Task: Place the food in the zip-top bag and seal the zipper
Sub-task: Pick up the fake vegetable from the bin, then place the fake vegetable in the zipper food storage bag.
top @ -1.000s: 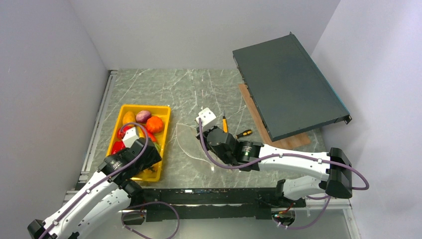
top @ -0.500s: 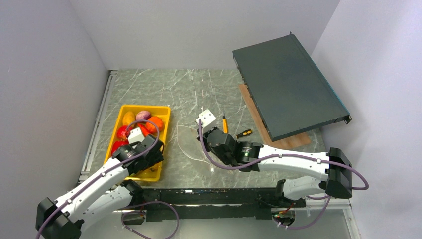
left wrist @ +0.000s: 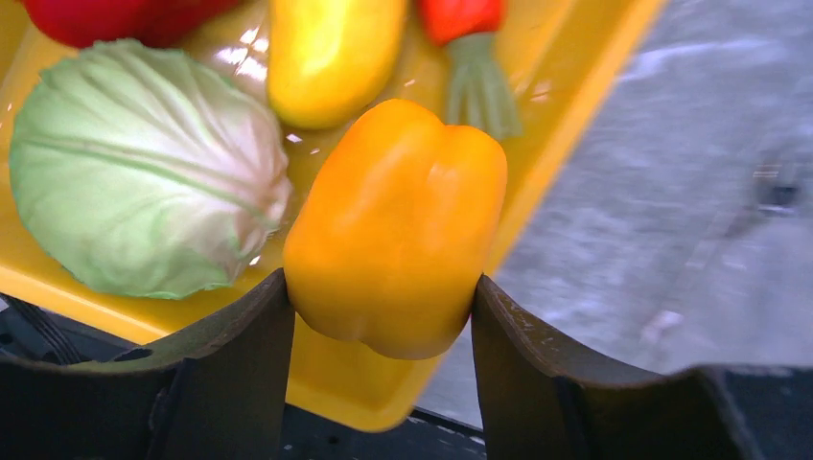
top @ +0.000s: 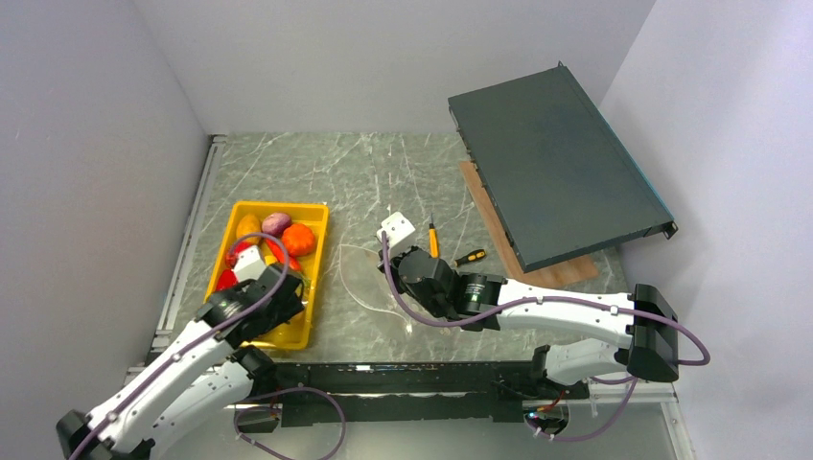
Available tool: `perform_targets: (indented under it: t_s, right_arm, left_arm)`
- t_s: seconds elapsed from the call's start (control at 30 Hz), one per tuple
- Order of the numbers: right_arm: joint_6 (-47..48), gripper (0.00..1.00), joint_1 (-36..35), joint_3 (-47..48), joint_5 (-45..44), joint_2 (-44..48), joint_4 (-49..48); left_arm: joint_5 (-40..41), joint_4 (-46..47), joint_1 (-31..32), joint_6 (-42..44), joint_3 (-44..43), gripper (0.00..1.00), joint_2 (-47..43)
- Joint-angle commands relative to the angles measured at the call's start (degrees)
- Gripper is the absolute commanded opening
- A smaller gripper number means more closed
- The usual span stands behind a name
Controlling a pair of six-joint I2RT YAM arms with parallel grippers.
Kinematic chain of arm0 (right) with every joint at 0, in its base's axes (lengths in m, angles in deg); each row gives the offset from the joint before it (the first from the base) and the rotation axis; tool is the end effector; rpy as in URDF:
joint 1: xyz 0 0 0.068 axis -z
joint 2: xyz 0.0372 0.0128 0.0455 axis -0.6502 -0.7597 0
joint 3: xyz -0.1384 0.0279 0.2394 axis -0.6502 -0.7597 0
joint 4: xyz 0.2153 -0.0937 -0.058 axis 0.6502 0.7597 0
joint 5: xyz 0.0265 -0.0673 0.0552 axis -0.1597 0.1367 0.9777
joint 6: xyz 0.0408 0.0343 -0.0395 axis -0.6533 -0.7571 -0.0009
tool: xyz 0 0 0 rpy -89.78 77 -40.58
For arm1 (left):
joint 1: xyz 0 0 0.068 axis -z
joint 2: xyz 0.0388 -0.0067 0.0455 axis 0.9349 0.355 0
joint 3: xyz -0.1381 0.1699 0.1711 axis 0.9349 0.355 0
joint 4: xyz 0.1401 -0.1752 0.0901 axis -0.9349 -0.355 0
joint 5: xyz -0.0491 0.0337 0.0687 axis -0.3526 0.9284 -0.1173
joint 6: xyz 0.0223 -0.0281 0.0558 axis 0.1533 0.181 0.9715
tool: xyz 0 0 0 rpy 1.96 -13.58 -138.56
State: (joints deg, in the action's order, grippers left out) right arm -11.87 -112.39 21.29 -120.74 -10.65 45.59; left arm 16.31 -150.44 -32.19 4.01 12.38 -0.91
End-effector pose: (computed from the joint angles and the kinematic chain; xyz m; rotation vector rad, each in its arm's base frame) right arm 0.1143 0.2616 0.3099 -0.6611 1.8180 0.4406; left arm 0.0846 -0.0327 0.2180 -0.7245 2.3895 -0.0269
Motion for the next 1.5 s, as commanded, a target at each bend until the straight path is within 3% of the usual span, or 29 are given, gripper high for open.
perform_targets:
  t_s: [0.0, 0.13, 0.33, 0.57, 0.83, 1.2, 1.47]
  right_arm:
    - [-1.03, 0.00, -0.37, 0.72, 0.70, 0.55, -1.42]
    - [-2.23, 0.00, -0.33, 1.48, 1.11, -0.47, -1.22]
    - [-3.89, 0.00, -0.29, 3.79, 1.89, -2.17, -0.11]
    - [-5.25, 0.00, -0.33, 5.28, 3.13, -2.00, -0.19]
    - [-7.39, 0.00, -0.30, 4.44, 4.13, 1.80, -2.53]
    - [-7.51, 0.00, -0.37, 0.80, 5.50, 3.32, -8.45]
    - [-8.88, 0.00, -0.30, 1.22, 8.21, 2.26, -9.09]
  left_arm:
    - [-0.61, -3.46, 0.20, 2.45, -9.15, 0.25, -8.04]
    - [-8.38, 1.18, 0.14, 6.18, -12.52, 0.22, -17.01]
    - [-26.40, 23.66, 0.15, 7.16, -5.78, 0.12, -27.81]
    - [-39.21, 36.15, 0.13, 5.05, -3.18, 0.05, -19.79]
    - [-39.09, 39.94, 0.25, -0.21, 2.02, 0.03, -13.91]
    - [-36.56, 36.69, 0.18, -2.98, 6.28, 0.02, -19.11]
    - [-34.89, 36.89, 0.23, -4.95, 5.64, 0.30, -18.92]
